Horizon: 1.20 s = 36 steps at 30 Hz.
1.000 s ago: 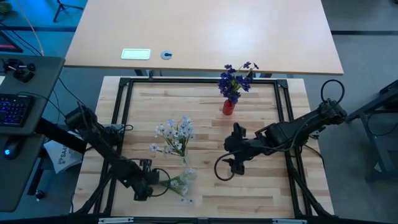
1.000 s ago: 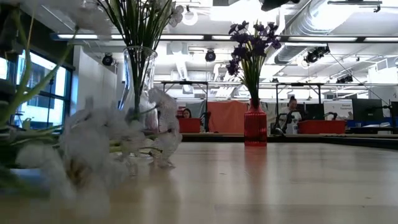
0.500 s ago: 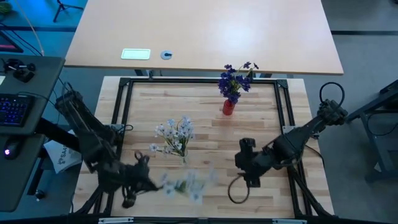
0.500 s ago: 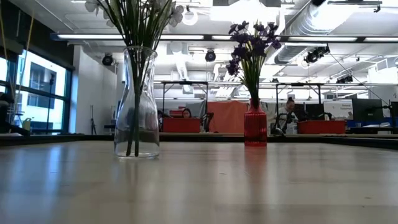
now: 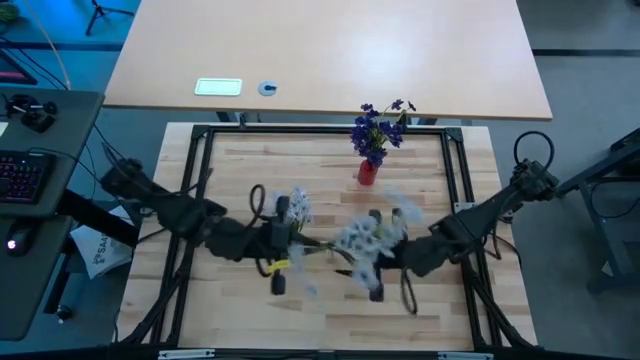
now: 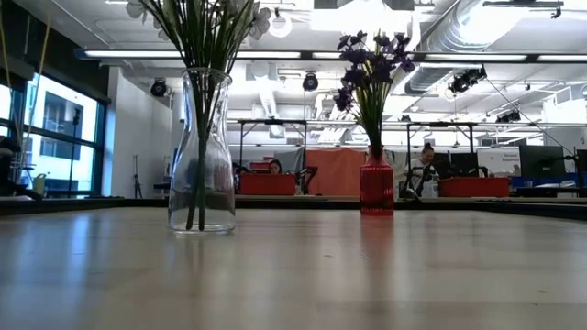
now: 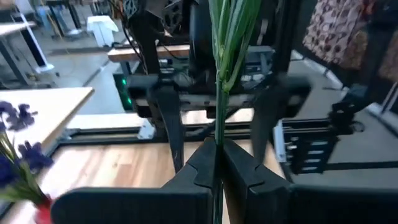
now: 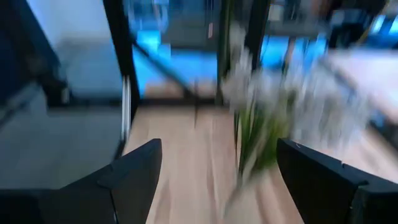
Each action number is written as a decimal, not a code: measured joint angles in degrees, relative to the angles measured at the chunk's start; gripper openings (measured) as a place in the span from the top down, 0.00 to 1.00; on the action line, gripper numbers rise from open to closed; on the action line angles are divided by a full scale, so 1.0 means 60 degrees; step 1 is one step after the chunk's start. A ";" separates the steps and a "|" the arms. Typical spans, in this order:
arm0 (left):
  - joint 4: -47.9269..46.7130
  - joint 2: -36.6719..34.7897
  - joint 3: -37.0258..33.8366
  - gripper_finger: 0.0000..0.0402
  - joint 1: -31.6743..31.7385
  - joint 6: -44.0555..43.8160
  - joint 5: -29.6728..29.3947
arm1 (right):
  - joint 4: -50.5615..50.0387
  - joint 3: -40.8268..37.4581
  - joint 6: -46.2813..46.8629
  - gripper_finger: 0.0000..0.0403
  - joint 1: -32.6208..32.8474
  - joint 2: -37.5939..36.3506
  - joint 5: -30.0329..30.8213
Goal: Sort flowers into vase by color
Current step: Put the white flowers into the transparent vase
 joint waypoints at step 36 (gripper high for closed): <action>0.1691 0.0248 -0.0170 0.97 0.0928 0.1058 -0.0479 | 0.4005 0.0015 -0.3156 0.96 -0.0958 -0.0337 -0.0051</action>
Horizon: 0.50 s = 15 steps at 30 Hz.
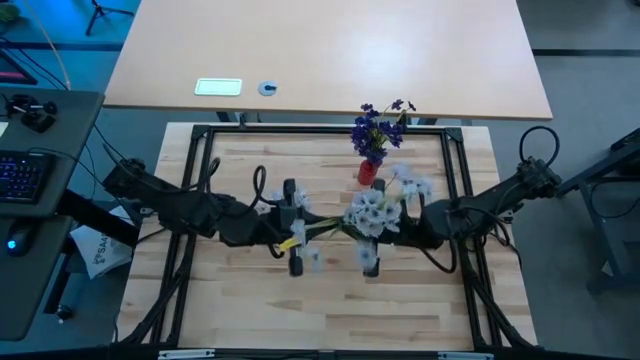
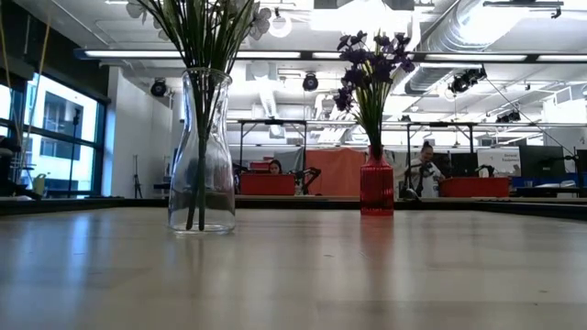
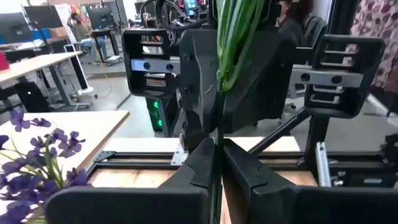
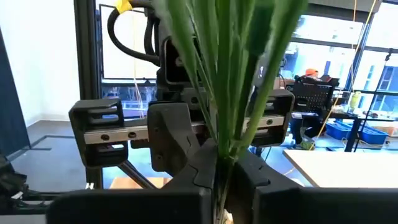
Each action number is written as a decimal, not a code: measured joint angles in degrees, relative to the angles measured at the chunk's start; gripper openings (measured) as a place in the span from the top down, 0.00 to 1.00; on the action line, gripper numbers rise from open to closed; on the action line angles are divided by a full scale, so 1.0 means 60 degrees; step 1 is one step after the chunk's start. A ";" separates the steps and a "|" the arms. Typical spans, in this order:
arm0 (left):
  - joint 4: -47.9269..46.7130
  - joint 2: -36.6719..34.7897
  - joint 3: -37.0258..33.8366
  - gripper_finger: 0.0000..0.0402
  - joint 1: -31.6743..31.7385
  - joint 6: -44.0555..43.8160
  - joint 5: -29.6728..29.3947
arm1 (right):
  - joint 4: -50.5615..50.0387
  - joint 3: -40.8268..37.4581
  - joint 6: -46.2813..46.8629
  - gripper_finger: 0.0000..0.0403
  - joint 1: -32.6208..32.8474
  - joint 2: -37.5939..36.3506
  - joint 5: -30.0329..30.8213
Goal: Sort flowers into vase by color
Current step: Put the white flowers into the transparent vase
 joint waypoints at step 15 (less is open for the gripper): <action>-0.4405 -0.2420 0.0103 0.72 -0.1297 -0.2803 -0.0617 | -0.3055 -0.0518 0.2104 1.00 0.0498 -0.1184 -0.0184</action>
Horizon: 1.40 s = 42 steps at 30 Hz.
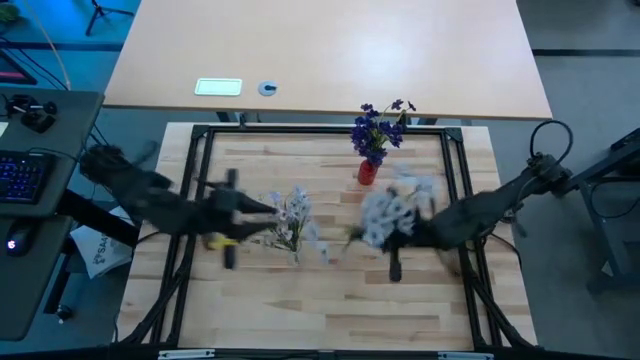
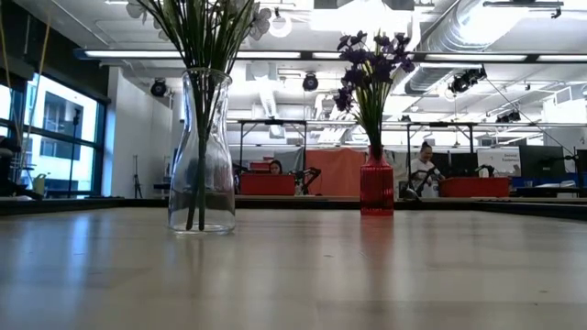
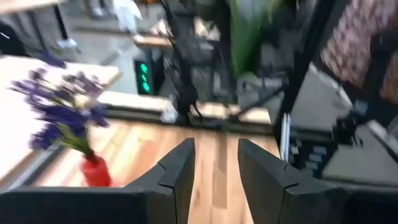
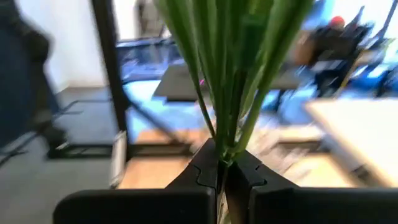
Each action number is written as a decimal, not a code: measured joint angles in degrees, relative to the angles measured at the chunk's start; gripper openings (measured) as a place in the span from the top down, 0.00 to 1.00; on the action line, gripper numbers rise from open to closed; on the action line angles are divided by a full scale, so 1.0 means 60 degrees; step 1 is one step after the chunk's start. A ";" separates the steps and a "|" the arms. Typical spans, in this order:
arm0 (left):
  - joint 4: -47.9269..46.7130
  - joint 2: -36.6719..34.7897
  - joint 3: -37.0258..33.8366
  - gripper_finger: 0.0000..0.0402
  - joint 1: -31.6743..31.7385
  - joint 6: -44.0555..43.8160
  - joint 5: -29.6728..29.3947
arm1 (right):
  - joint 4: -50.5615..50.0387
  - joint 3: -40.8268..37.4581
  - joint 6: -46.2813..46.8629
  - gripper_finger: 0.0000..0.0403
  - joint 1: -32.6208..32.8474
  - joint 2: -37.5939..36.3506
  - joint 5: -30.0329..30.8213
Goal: Sort flowers into vase by color
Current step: Put the white flowers into the transparent vase
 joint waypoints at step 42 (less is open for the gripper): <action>0.1343 -0.3246 -0.4284 0.72 -0.1886 -0.1682 -0.3757 | 0.4091 -0.0709 -0.1403 1.00 -0.1790 0.3725 -0.1692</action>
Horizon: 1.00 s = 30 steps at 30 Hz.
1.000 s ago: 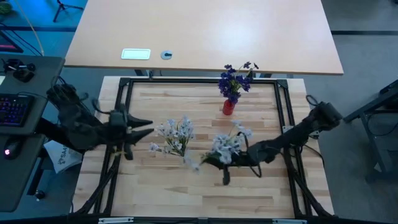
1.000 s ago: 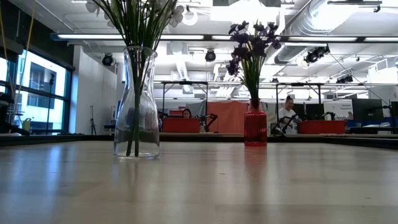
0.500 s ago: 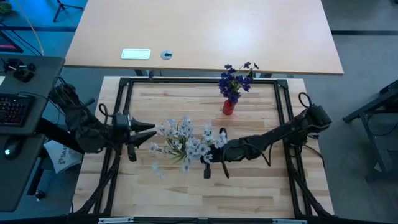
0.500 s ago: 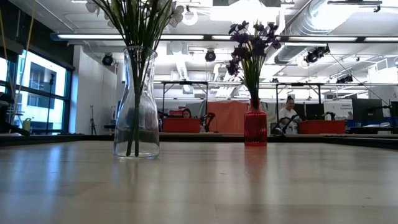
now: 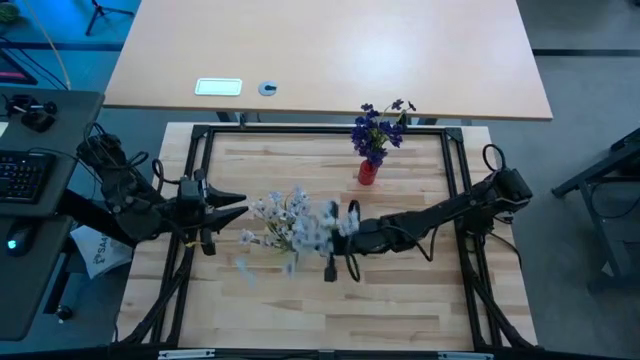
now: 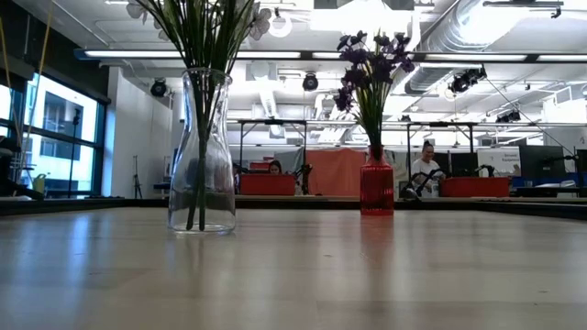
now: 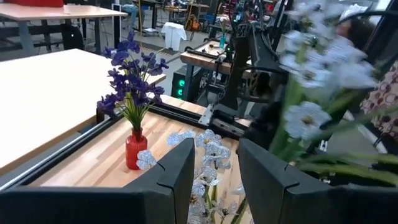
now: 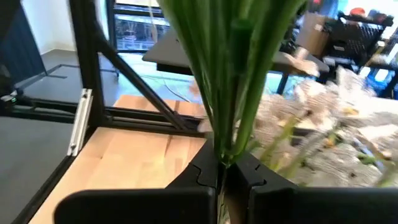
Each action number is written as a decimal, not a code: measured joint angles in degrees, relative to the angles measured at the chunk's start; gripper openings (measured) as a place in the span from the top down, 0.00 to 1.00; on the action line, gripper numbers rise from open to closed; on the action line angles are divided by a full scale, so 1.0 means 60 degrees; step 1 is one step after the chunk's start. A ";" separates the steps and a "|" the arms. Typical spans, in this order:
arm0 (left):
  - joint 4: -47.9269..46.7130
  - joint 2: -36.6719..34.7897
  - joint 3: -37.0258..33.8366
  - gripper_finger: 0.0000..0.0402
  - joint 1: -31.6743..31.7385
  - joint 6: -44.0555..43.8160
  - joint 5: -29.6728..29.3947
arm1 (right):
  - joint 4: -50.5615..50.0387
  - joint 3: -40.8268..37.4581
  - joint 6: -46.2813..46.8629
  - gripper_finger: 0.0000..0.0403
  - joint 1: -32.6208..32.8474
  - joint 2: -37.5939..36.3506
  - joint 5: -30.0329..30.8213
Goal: Sort flowers into vase by color
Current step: Put the white flowers into the transparent vase
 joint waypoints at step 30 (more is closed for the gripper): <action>-0.0120 -0.1209 0.0004 0.72 0.0000 0.1390 -0.0142 | -0.2171 0.0261 0.1944 0.25 -0.0456 -0.0234 -0.0798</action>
